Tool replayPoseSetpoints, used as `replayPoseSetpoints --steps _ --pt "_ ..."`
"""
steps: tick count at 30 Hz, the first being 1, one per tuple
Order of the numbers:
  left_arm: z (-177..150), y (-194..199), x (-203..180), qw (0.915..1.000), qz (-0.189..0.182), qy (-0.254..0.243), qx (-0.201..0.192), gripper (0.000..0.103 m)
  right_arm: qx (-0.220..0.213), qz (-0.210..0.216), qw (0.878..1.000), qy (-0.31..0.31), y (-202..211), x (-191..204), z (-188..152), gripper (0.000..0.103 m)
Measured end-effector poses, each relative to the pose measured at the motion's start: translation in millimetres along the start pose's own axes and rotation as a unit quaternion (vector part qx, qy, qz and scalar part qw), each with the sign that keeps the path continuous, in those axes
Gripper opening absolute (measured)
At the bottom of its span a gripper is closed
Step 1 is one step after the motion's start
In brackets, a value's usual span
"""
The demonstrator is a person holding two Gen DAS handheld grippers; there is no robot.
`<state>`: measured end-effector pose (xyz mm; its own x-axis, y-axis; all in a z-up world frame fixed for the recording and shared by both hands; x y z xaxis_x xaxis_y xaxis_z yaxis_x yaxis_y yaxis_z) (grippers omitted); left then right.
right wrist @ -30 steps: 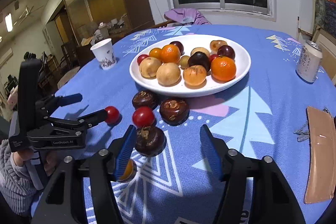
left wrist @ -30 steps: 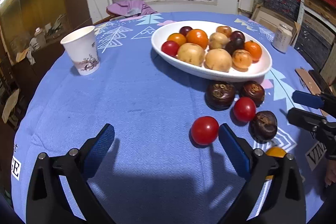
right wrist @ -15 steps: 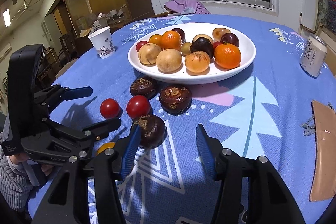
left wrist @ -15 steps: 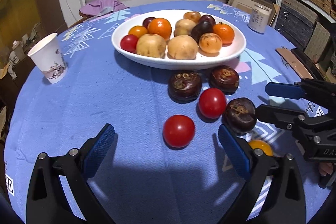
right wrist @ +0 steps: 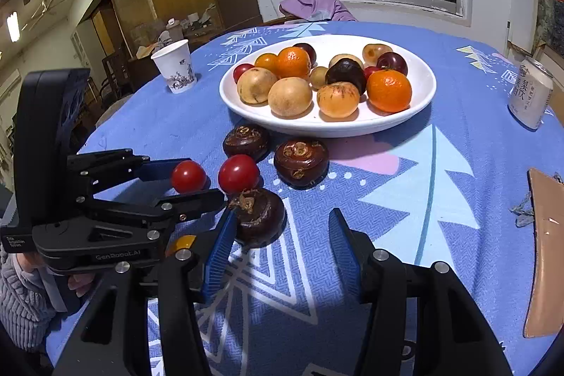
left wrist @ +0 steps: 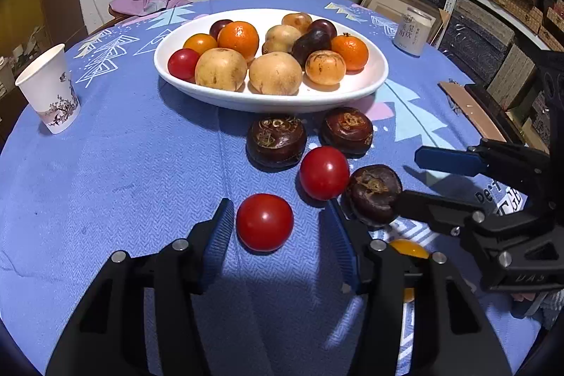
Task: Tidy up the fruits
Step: 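Grasp a red cherry tomato with the left gripper while the right grasps a dark brown mangosteen, then carry both held fruits onto the white plate and open both grippers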
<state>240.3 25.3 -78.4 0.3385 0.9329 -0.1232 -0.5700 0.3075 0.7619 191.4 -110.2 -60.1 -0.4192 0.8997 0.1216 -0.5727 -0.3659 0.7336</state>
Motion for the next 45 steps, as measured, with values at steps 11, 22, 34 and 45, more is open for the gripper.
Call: replayPoseSetpoints --steps 11,22,34,45 --pt "0 8 9 0.9998 0.016 0.010 -0.009 0.030 0.013 0.016 1.000 -0.011 -13 9 5 0.055" --pt "-3 6 8 0.9998 0.016 0.010 -0.005 0.030 0.034 0.028 0.999 -0.013 -24 15 9 0.043" --pt "-2 11 7 0.9996 0.021 0.009 -0.020 0.030 0.012 0.018 1.000 -0.019 -9 10 6 0.042" --pt "29 41 7 0.9971 0.020 0.018 -0.071 0.030 -0.065 0.008 0.995 -0.076 39 -35 34 0.042"
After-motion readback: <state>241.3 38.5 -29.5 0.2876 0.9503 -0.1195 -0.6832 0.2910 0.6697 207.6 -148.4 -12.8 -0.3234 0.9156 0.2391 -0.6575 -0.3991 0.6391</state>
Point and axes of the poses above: each gripper's, at about its wrist camera, not at the fingertips, and y roughly against the way its jaws point, x to its left, z to its top, the point moved 3 cm from there along -y, roughly the way its jaws point, and after that the axes turned 3 degrees about -z, right-handed, at the moved point
